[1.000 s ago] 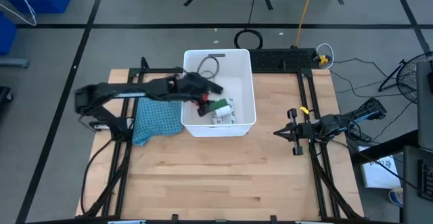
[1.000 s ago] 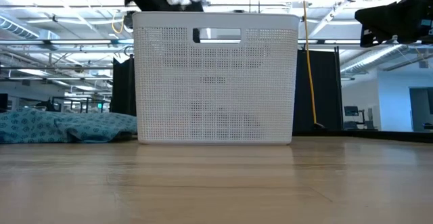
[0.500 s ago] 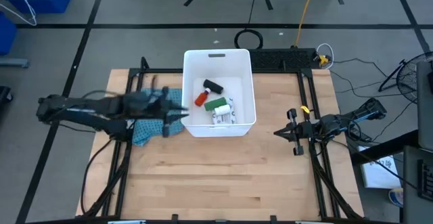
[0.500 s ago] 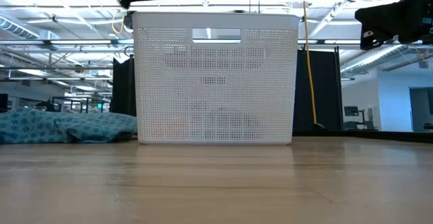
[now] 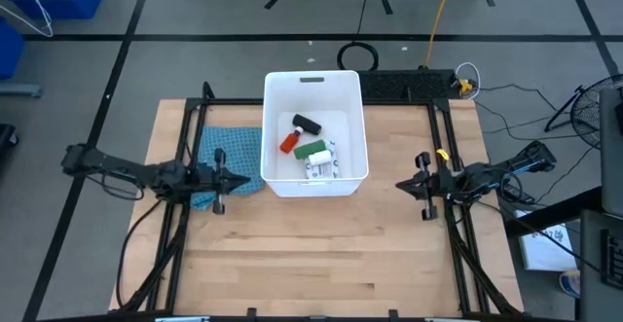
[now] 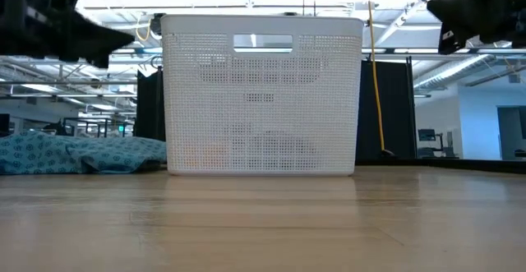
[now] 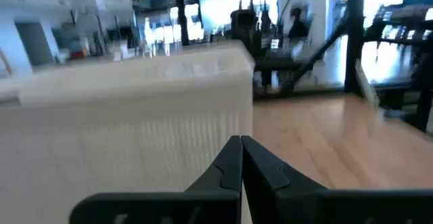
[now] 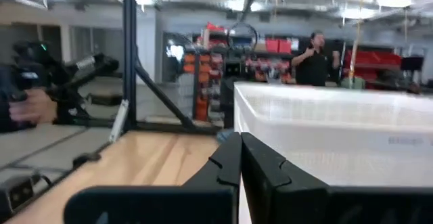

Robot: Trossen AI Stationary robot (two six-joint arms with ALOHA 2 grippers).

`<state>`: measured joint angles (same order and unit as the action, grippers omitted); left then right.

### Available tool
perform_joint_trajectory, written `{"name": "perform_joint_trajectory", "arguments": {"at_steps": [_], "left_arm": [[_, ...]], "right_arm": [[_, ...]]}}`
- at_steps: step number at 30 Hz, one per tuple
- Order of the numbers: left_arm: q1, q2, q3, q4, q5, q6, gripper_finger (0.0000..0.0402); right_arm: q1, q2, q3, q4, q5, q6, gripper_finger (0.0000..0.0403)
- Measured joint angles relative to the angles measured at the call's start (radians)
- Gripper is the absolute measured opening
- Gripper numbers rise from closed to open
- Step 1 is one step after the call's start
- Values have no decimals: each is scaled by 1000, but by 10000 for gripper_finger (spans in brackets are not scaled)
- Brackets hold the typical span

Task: Pick & place medical supplies in basket/bin
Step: Return to Home Position

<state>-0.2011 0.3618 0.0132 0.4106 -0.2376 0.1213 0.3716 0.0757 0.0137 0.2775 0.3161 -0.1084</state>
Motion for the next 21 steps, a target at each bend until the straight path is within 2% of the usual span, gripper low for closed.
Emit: {"name": "perform_joint_trajectory", "arguments": {"at_steps": [2,10,16,18,21], "left_arm": [[5,-35,2,-79,-7,-32,3],[3,-48,-3,-95,-1,19,2],[9,-51,-3,-86,-33,75,1],[31,-51,-3,-72,-21,89,1],[98,-51,-3,-62,54,102,1]], "right_arm": [[-5,3,0,-13,11,2,0],[-5,1,0,13,2,-15,0],[-35,-1,0,30,49,-87,0],[-73,-1,0,43,39,-91,0],[-156,-1,1,26,-55,-76,0]]}}
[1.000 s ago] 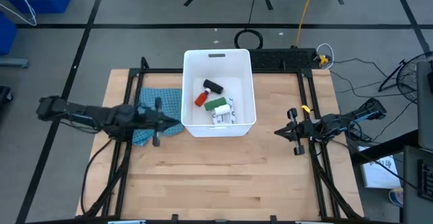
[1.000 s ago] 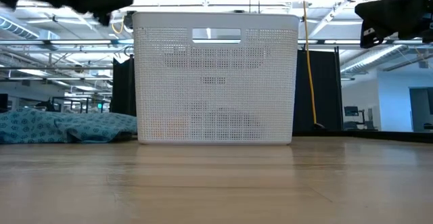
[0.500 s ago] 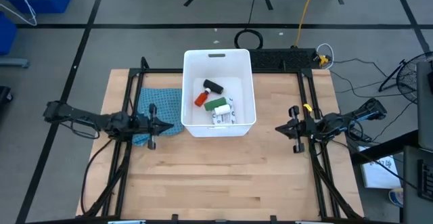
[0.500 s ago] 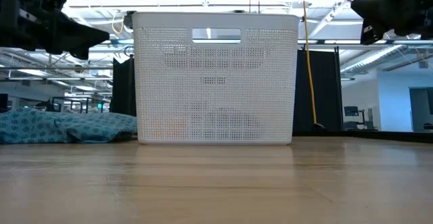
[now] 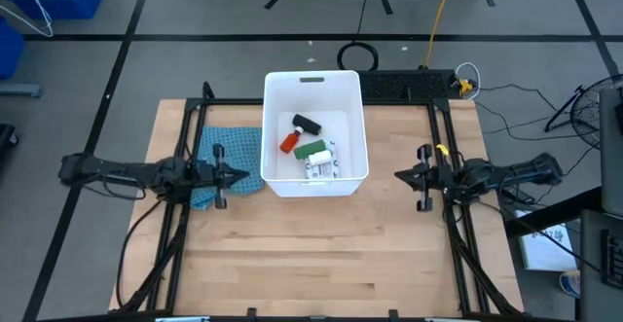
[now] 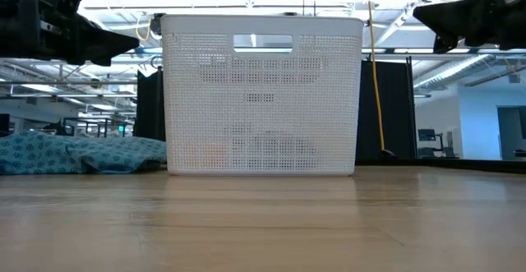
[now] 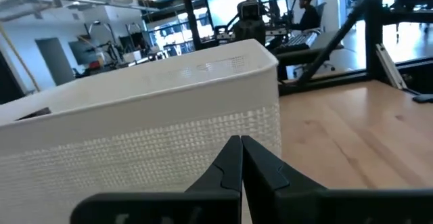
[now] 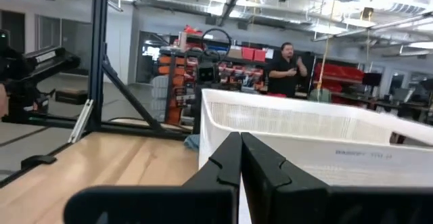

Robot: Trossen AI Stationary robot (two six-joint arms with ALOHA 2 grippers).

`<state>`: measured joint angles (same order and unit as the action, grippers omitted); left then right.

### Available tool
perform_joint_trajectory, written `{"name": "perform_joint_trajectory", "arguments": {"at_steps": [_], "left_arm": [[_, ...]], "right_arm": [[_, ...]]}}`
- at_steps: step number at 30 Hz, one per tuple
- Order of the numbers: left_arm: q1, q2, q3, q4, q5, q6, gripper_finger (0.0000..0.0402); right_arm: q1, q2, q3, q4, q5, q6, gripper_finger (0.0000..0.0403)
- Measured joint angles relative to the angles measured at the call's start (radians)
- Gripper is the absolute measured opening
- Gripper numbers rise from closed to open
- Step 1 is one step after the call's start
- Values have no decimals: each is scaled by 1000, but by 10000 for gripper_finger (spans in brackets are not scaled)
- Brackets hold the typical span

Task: Pick & place medical supplies in basket/bin
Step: Return to Home Position

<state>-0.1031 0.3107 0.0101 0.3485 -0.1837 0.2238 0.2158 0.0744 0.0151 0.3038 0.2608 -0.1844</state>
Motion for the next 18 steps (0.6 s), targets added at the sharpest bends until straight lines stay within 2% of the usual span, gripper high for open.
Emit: {"name": "perform_joint_trajectory", "arguments": {"at_steps": [6,9,13,18], "left_arm": [[155,0,0,3,177,-42,1],[176,-3,0,27,187,-20,1],[164,-30,0,74,203,29,1],[151,-91,1,30,186,72,1]], "right_arm": [[-191,0,0,-24,-188,95,0],[-246,-1,0,-24,-253,116,0],[-274,-10,0,-22,-263,120,0],[-274,-56,0,-20,-268,118,0]]}}
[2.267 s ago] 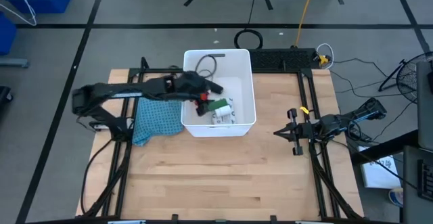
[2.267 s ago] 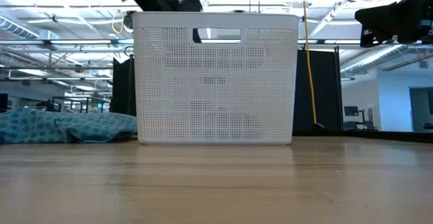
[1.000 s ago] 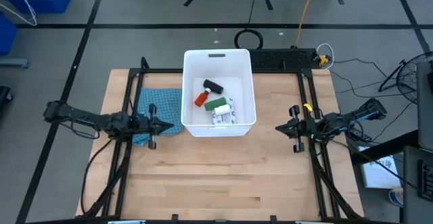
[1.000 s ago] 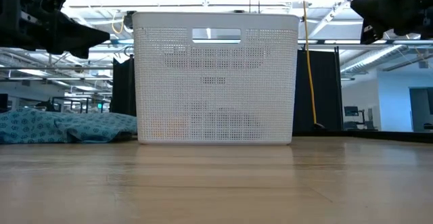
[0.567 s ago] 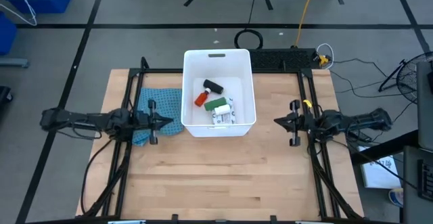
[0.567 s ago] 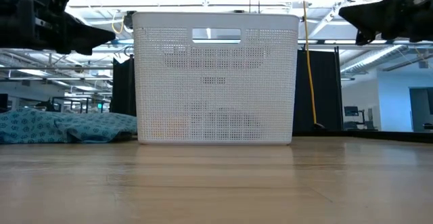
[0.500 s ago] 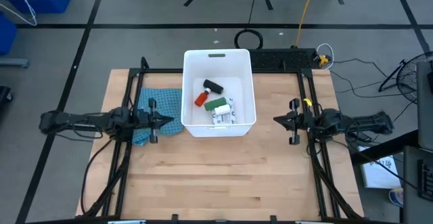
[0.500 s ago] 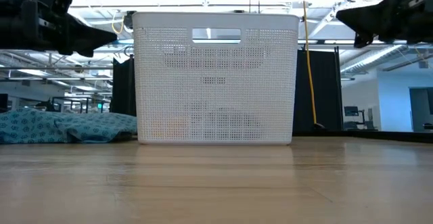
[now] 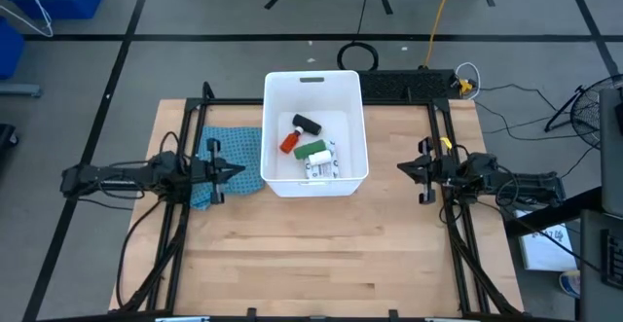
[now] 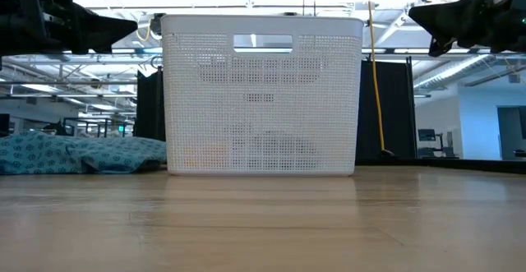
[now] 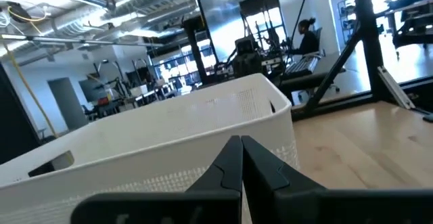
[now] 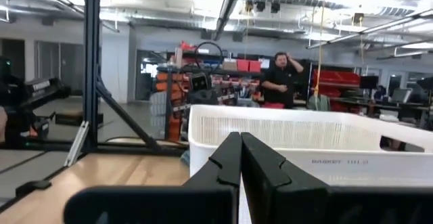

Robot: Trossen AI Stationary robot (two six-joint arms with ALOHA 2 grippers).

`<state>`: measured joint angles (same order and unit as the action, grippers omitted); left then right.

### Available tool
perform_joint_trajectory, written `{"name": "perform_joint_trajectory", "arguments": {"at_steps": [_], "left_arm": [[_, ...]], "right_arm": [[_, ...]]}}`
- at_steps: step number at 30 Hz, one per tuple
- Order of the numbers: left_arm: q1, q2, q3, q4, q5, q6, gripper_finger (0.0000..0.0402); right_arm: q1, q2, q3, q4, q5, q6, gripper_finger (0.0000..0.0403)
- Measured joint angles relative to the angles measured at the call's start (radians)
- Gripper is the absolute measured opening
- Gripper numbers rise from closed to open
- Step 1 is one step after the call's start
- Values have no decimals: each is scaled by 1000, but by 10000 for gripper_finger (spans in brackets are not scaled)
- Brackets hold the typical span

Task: Pick & place medical supplies in basket/bin
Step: Return to Home Position

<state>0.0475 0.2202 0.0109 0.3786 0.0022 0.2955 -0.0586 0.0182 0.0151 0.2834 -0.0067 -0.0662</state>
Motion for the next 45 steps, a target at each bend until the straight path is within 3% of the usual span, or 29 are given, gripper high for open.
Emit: {"name": "perform_joint_trajectory", "arguments": {"at_steps": [15,21,30,36,45], "left_arm": [[-4,-217,0,-217,3,-25,0],[-4,-216,0,-239,-10,-66,0],[-3,-213,2,-340,-141,-145,23],[-3,-206,2,-342,-139,-144,30],[-3,-207,0,-321,-142,-144,8]], "right_arm": [[1,-17,0,-24,-24,24,0],[1,-16,0,-26,-22,28,0],[1,-15,0,-28,-19,27,0],[1,-15,0,-26,-20,22,0],[1,-15,0,-26,-20,21,0]]}}
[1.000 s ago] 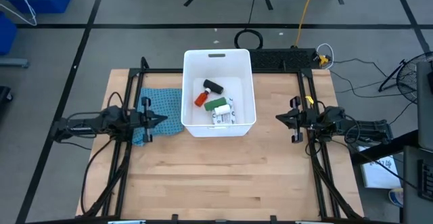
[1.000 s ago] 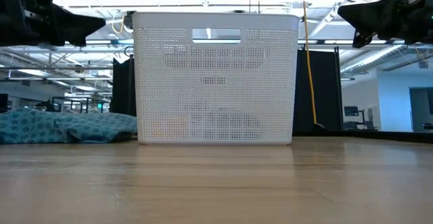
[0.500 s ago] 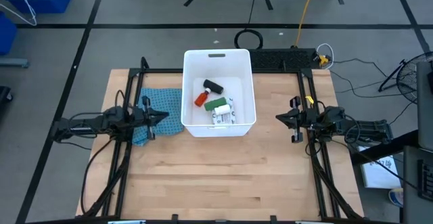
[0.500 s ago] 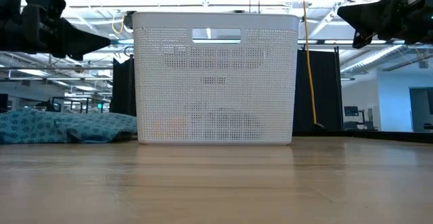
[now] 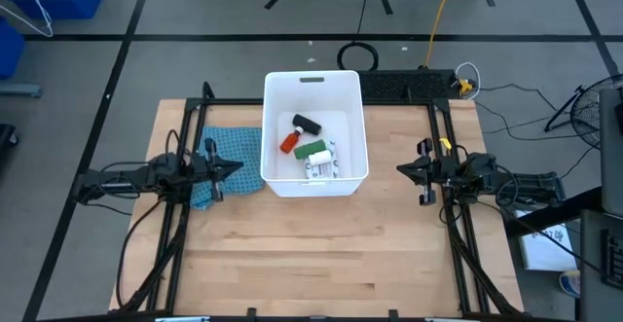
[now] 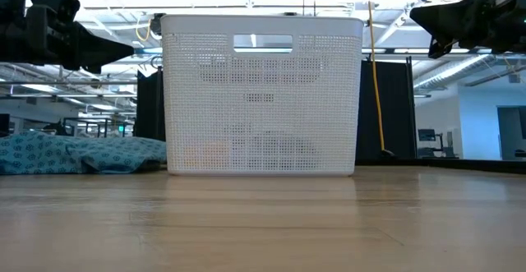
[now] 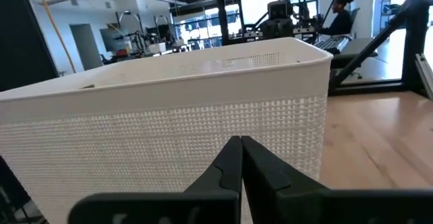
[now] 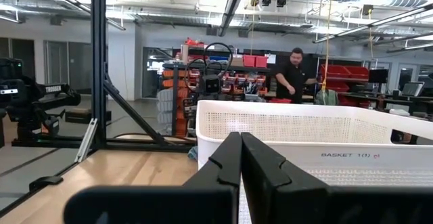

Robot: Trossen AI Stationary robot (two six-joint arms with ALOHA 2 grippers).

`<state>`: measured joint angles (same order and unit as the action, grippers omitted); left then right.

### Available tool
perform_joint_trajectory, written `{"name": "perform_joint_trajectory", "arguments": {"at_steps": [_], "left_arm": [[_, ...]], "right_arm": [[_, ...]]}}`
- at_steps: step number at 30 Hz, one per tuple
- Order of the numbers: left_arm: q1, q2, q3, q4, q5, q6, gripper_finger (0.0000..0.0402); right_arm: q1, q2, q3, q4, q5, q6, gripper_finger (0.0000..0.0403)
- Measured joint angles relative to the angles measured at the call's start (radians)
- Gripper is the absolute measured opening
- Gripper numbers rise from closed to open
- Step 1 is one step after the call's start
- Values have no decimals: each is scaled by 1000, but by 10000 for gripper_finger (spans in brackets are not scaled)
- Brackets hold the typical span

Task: Pick & place medical supplies in basket/bin
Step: Return to Home Position

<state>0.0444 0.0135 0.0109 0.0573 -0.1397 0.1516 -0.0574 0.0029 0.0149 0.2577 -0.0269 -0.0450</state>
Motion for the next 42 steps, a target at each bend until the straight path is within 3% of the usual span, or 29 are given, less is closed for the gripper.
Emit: {"name": "perform_joint_trajectory", "arguments": {"at_steps": [5,16,42], "left_arm": [[0,0,0,2,0,0,5],[0,0,0,4,1,1,45],[0,0,0,6,4,0,47]], "right_arm": [[0,0,0,0,0,0,0],[0,0,0,0,0,0,0],[0,0,0,0,0,0,0]]}}
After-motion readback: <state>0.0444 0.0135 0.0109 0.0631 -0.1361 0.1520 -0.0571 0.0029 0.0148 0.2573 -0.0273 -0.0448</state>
